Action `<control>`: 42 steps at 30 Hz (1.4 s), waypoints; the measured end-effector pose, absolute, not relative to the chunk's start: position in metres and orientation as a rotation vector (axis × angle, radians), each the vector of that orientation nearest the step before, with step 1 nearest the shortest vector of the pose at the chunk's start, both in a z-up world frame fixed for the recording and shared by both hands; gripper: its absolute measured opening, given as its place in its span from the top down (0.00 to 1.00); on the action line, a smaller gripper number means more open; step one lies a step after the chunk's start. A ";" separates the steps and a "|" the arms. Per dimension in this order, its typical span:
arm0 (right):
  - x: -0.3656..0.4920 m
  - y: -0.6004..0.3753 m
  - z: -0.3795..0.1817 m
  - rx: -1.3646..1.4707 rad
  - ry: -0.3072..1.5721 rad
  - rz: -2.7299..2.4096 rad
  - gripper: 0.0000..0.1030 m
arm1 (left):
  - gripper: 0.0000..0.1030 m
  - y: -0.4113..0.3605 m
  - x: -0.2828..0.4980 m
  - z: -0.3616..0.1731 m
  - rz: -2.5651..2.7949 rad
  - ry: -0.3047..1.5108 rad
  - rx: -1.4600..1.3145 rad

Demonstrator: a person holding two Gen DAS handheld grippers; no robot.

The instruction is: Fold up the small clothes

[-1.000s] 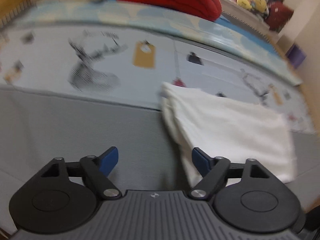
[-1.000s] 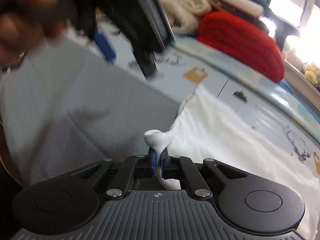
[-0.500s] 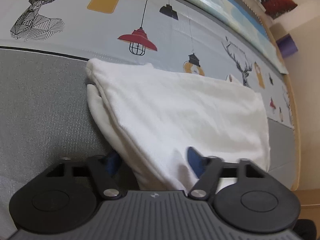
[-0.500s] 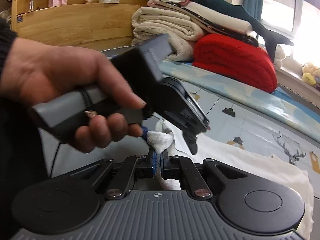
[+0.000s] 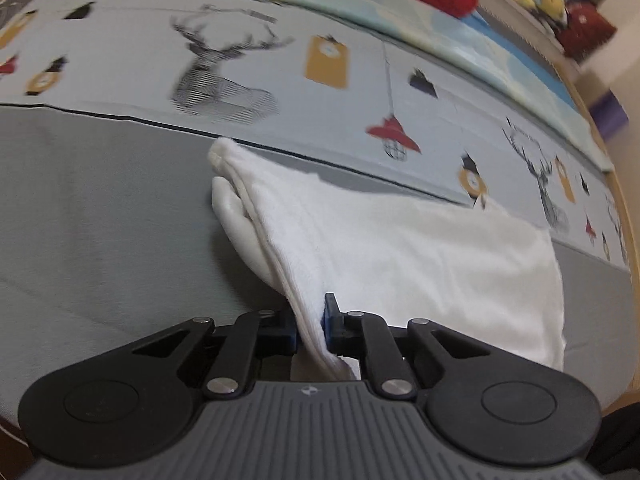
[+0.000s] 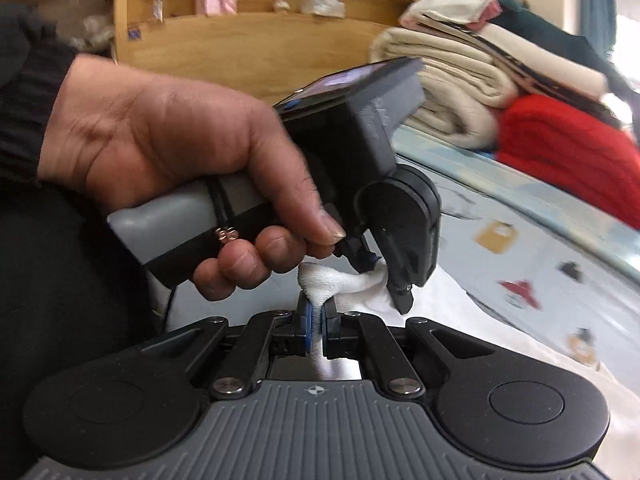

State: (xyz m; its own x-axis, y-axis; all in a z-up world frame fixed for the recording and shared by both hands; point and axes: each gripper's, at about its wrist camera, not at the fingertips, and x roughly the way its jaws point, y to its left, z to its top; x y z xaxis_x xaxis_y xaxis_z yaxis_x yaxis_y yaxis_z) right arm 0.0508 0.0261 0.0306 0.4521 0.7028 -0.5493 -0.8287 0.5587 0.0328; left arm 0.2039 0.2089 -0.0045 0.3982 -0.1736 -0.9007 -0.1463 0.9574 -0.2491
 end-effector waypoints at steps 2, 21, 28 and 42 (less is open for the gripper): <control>0.053 0.026 0.033 -0.221 0.553 0.954 0.96 | 0.88 0.208 0.207 0.000 -0.023 1.158 -0.291; 0.049 -0.187 0.029 -0.091 0.615 0.277 0.97 | 0.64 -0.016 0.229 0.043 -0.557 0.883 -0.235; 0.066 -0.256 -0.028 0.119 0.984 0.126 0.95 | 0.62 0.007 0.241 0.019 -0.441 1.025 -0.167; 0.096 -0.270 -0.051 0.300 1.074 0.025 0.87 | 0.61 -0.022 0.210 -0.040 -0.638 1.242 0.234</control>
State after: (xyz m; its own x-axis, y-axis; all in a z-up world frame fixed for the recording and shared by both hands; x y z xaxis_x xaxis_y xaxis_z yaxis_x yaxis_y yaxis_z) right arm 0.0957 -0.2698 -0.0511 0.4805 0.1649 -0.8613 0.1254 0.9591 0.2536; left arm 0.2103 -0.0216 -0.0396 0.1775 -0.3231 -0.9296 0.5679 0.8051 -0.1714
